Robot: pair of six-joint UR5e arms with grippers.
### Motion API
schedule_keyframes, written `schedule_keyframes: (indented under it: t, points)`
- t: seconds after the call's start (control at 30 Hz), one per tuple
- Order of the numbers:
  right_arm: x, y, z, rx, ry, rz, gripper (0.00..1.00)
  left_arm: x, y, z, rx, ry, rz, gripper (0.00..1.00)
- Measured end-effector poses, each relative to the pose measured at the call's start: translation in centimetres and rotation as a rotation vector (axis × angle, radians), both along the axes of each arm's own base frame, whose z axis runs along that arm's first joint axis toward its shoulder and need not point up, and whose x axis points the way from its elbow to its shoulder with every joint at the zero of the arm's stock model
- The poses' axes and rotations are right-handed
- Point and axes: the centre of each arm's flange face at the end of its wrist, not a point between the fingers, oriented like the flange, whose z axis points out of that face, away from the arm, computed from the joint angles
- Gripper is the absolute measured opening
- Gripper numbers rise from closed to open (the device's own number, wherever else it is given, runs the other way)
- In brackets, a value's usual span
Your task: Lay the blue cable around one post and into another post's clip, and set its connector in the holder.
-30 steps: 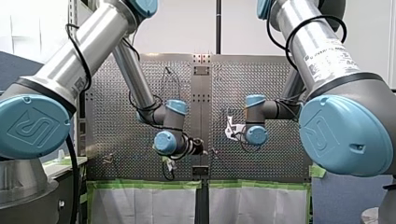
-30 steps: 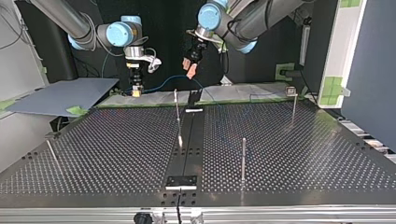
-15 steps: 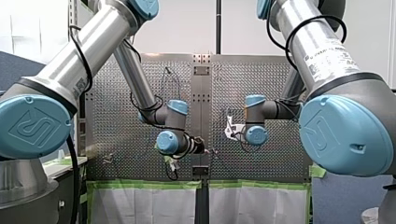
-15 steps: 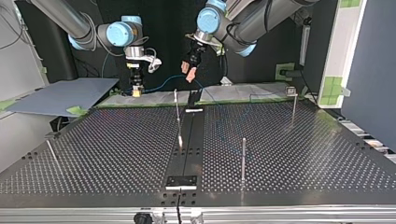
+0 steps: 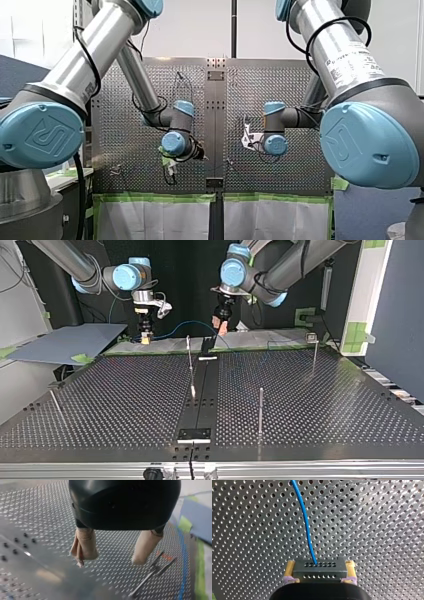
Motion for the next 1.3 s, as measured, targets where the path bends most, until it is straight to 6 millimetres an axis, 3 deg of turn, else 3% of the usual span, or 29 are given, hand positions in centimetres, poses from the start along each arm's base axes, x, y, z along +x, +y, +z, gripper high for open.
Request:
schedule_keyframes:
  t: [0.33, 0.77, 0.93, 1.3]
  points:
    - [0.2, -0.1, 0.2, -0.007, -0.025, 0.016, 0.0, 3.0, 0.2, 6.7, 0.064, -0.096, 0.087, 1.0]
    - [-0.1, -0.4, 0.2, -0.008, -0.033, 0.014, 0.0, 5.0, 0.2, 15.6, 0.127, -0.204, 0.181, 1.0]
    - [-0.6, -0.8, 0.2, -0.005, -0.038, 0.003, 0.0, 4.3, 0.6, 18.0, 0.17, -0.218, 0.211, 1.0]
    - [-1.4, -1.5, 0.2, -0.007, -0.043, -0.006, 0.0, 1.6, 2.8, 20.7, 0.294, -0.198, 0.275, 1.0]
